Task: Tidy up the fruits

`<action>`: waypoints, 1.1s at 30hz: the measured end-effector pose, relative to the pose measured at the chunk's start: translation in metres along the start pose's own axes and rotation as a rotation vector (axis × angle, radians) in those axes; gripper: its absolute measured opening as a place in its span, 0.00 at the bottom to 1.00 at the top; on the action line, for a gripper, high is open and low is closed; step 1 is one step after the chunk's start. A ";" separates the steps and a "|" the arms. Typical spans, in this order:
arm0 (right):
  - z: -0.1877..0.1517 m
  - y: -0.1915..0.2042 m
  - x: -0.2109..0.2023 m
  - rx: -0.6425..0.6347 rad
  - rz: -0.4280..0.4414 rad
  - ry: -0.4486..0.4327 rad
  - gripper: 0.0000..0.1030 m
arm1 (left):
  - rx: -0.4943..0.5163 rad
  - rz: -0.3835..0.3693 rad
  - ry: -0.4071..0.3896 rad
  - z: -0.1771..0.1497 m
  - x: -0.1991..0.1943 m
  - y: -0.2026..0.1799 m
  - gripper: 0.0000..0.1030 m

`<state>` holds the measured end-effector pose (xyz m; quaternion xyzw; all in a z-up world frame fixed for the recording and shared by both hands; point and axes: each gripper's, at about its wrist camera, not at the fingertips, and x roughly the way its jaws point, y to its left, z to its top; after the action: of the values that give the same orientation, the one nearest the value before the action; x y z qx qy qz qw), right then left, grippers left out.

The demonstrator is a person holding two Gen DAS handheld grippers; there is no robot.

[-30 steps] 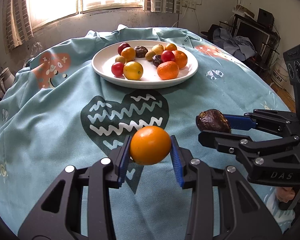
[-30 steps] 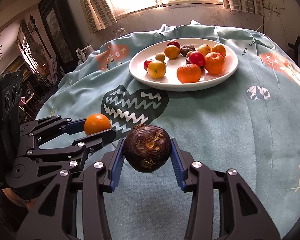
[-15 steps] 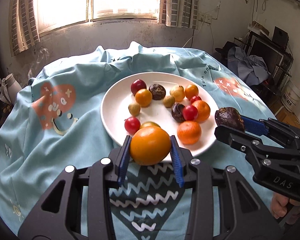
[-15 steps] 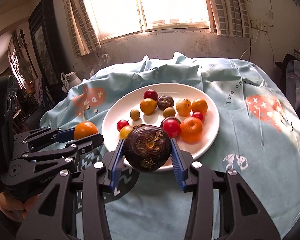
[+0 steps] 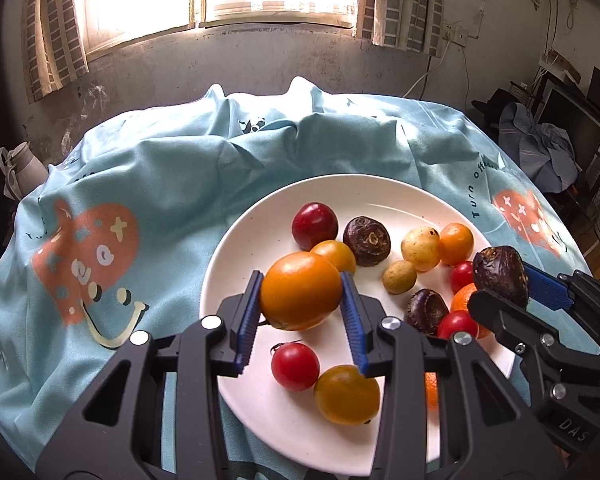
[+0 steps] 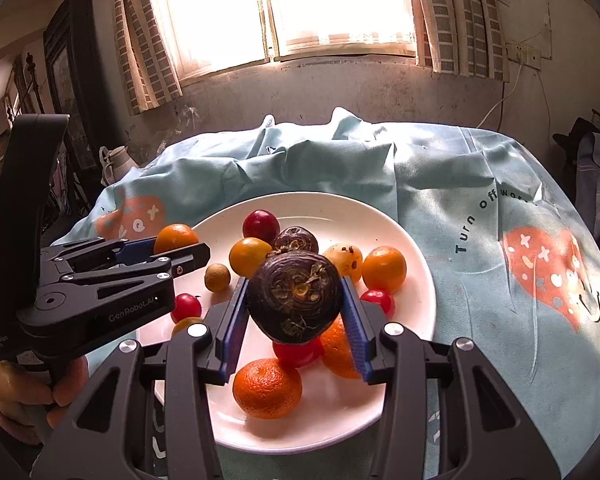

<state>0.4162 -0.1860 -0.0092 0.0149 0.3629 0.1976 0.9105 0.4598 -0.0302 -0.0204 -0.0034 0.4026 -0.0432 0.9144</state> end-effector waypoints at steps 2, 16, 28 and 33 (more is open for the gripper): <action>0.000 -0.001 0.005 -0.004 0.003 0.008 0.44 | 0.004 0.006 0.003 -0.001 0.004 0.000 0.38; -0.022 0.019 -0.068 -0.053 0.015 -0.017 0.99 | 0.006 0.090 -0.079 -0.024 -0.080 0.002 0.95; -0.121 0.056 -0.177 -0.161 0.007 -0.002 0.99 | 0.014 0.096 -0.129 -0.129 -0.201 -0.005 0.98; -0.152 0.060 -0.192 -0.144 0.006 0.022 0.99 | 0.007 0.088 -0.118 -0.168 -0.223 -0.005 0.98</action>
<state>0.1674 -0.2199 0.0153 -0.0516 0.3579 0.2259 0.9046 0.1858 -0.0119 0.0307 0.0148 0.3476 -0.0039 0.9375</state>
